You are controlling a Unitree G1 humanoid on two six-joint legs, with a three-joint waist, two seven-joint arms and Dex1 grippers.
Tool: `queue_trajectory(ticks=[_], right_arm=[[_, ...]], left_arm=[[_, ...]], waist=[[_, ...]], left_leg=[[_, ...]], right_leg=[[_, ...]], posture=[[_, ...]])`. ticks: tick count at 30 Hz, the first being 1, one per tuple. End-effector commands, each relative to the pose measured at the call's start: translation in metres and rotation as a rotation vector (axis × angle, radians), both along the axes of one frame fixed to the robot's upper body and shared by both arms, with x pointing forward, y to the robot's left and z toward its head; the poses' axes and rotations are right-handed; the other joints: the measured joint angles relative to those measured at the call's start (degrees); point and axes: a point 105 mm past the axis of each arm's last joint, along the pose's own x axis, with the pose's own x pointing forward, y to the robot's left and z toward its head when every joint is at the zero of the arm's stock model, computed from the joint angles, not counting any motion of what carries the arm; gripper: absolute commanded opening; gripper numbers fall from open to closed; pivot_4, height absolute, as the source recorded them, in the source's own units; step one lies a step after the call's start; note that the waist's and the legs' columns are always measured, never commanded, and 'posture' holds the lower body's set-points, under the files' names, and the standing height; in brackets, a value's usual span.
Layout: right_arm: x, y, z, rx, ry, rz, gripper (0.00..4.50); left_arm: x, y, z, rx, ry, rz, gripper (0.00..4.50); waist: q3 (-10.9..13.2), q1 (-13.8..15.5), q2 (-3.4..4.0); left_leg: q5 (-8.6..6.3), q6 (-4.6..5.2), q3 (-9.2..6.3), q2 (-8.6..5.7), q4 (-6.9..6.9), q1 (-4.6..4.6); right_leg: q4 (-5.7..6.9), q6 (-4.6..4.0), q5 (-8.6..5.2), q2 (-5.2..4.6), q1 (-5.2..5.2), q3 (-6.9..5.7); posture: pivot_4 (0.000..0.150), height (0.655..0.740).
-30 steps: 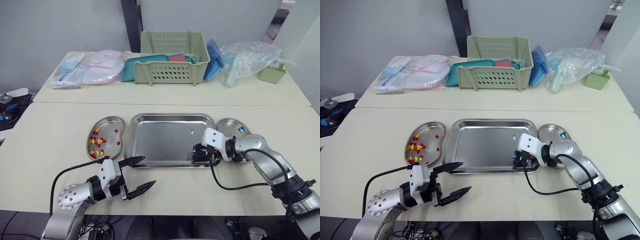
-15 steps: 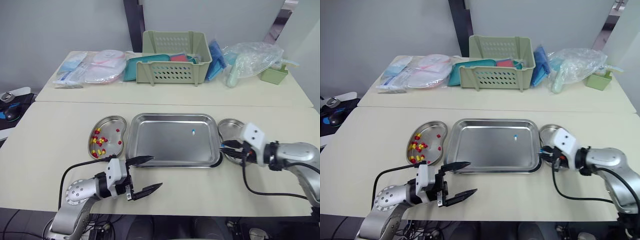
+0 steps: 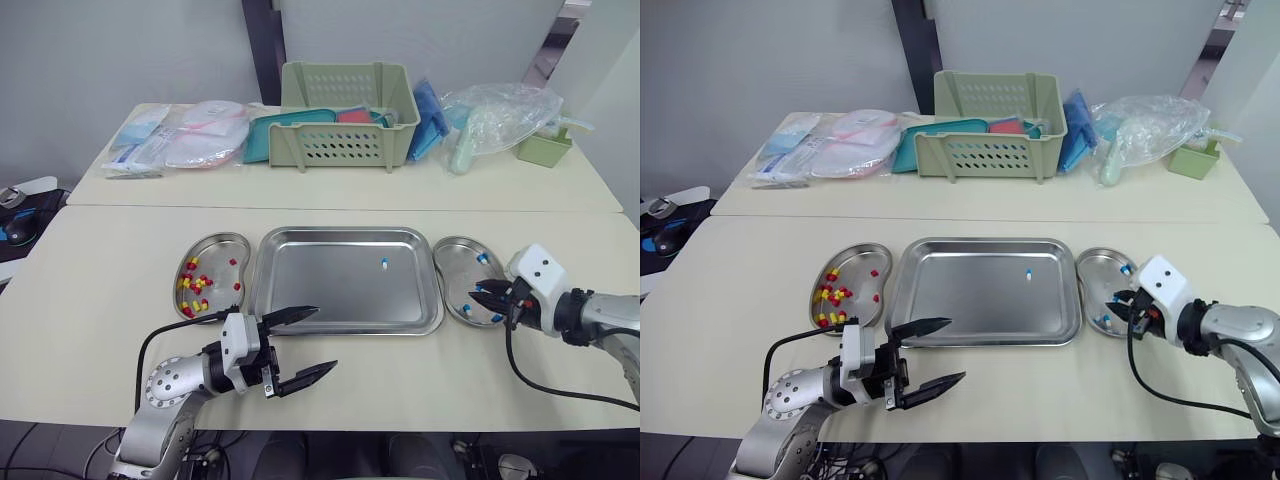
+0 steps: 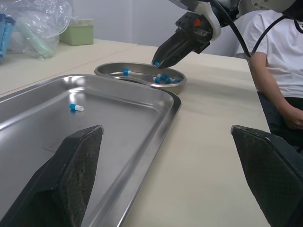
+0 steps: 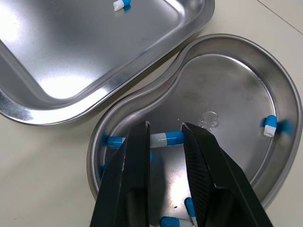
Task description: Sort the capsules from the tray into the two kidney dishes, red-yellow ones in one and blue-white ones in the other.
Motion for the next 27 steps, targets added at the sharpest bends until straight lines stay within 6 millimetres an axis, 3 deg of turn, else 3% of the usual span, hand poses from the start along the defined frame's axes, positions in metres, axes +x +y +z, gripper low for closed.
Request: queue_trajectory(ticks=[1, 9, 10, 19, 27], right_arm=[[-0.001, -0.006, 0.01, 0.009, -0.026, -0.023, 1.91], [-0.001, -0.01, 0.022, 0.022, -0.066, -0.036, 4.36], [-0.002, -0.011, 0.024, 0.024, -0.076, -0.034, 4.46], [-0.015, -0.013, 0.036, 0.059, -0.13, 0.002, 4.46], [-0.032, -0.028, 0.041, -0.005, -0.256, 0.046, 4.46]], left_arm=[[-0.002, -0.005, 0.013, -0.017, -0.056, -0.019, 4.5], [0.001, -0.003, 0.014, -0.02, -0.062, -0.016, 4.5], [0.001, -0.003, 0.014, -0.02, -0.063, -0.016, 4.5], [0.002, -0.001, 0.013, -0.023, -0.059, -0.004, 4.5], [0.004, -0.002, 0.012, -0.028, -0.065, 0.005, 4.5]], waist=[[0.0, 0.01, 0.0], [0.0, -0.01, 0.0], [0.0, 0.01, 0.0], [0.0, 0.07, 0.0], [0.0, 0.09, 0.0]], left_leg=[[0.0, 0.0, 0.0, 0.0, 0.0, 0.01], [0.0, 0.0, 0.0, 0.0, 0.0, 0.01], [0.0, 0.0, 0.0, 0.0, 0.0, 0.01], [0.0, 0.0, 0.0, 0.0, 0.0, 0.0], [0.0, 0.0, 0.01, 0.0, 0.0, 0.02]], right_leg=[[-0.01, 0.0, 0.0, 0.0, 0.01, 0.0], [-0.01, 0.0, 0.0, 0.0, 0.01, 0.0], [-0.01, 0.0, 0.0, 0.0, 0.01, -0.01], [-0.02, 0.0, 0.0, 0.0, 0.02, -0.01], [-0.02, 0.0, 0.0, 0.0, 0.05, -0.01]], posture=[[0.15, 0.74], [0.15, 0.74], [0.15, 0.74], [0.15, 0.74], [0.15, 0.74]])
